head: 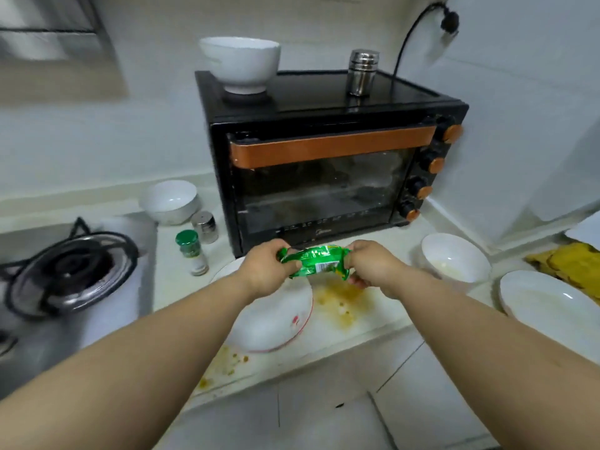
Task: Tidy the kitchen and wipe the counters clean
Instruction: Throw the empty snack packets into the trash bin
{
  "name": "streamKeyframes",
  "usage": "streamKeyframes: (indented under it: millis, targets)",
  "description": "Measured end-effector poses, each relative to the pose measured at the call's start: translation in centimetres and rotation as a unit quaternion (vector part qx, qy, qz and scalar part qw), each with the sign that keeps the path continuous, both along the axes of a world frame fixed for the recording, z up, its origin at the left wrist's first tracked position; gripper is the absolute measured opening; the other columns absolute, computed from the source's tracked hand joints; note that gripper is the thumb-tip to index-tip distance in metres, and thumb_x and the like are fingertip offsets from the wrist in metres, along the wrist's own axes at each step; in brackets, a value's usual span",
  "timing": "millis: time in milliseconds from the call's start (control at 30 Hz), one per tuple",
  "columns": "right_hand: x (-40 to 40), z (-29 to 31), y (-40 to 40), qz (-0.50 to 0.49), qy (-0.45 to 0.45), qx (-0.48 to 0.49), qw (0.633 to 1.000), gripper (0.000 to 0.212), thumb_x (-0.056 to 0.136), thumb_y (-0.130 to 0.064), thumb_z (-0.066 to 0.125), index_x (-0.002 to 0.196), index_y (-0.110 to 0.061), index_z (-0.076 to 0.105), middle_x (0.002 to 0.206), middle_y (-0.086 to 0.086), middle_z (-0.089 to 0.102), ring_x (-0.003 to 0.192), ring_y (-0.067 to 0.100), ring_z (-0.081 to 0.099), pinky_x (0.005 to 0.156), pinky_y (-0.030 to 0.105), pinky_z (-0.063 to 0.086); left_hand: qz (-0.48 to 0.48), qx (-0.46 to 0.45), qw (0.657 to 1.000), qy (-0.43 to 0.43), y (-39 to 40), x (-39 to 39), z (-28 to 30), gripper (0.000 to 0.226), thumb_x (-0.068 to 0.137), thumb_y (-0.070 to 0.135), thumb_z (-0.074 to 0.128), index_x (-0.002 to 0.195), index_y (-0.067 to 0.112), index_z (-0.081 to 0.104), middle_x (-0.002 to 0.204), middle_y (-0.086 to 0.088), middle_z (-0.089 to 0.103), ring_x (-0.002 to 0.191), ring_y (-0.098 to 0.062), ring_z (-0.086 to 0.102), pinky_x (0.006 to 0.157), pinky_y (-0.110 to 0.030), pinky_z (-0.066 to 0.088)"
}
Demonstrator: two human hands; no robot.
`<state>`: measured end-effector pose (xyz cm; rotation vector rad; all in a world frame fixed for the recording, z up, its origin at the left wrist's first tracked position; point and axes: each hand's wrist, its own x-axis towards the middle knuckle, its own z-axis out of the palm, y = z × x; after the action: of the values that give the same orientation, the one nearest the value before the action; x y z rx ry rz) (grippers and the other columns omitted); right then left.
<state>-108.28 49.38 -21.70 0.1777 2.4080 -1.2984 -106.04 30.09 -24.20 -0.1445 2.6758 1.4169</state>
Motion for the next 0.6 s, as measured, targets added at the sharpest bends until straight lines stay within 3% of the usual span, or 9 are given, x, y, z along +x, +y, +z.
streamKeyframes:
  millis: [133,233,400,600]
  targets:
    - [3.5,-1.0,-3.8,0.074,-0.004,-0.057,0.996,0.011,0.091,-0.008,0.058,0.081,-0.012,0.06,0.071,0.007,0.059,0.05,0.015,0.049,0.051,0.023,0.04,0.109,-0.005,0.994,0.001,-4.3,7.9,-0.5,0.015,0.086,0.025,0.067,0.096,0.017,0.059,0.095,-0.014,0.068,0.092,-0.033,0.065,0.085,-0.047,0.053]
    - [6.5,-2.0,-8.2,0.131,-0.015,-0.059,0.99,0.017,0.091,-0.008,0.056,0.076,-0.013,0.059,0.068,0.007,0.058,0.052,0.016,0.051,0.05,0.023,0.042,0.175,-0.018,0.984,-0.013,-7.9,14.3,-0.5,0.024,0.086,0.026,0.067,0.105,0.013,0.06,0.096,-0.013,0.068,0.091,-0.032,0.066,0.084,-0.046,0.054]
    - [14.3,-1.5,-19.8,0.268,0.0,-0.047,0.962,0.023,0.092,-0.006,0.049,0.071,-0.013,0.054,0.07,0.011,0.058,0.054,0.019,0.053,0.052,0.026,0.044,0.328,-0.031,0.944,-0.024,-15.8,26.7,0.2,0.034,0.084,0.029,0.069,0.11,0.009,0.058,0.102,-0.013,0.066,0.094,-0.033,0.064,0.085,-0.039,0.053]
    - [27.1,-0.5,-33.8,0.423,-0.016,-0.041,0.905,0.016,0.095,-0.009,0.049,0.08,-0.012,0.054,0.068,0.009,0.059,0.054,0.016,0.055,0.052,0.024,0.047,0.473,0.044,0.88,-0.008,-24.6,43.3,1.1,0.026,0.087,0.018,0.065,0.112,0.01,0.059,0.103,-0.016,0.065,0.086,-0.029,0.061,0.082,-0.04,0.053]
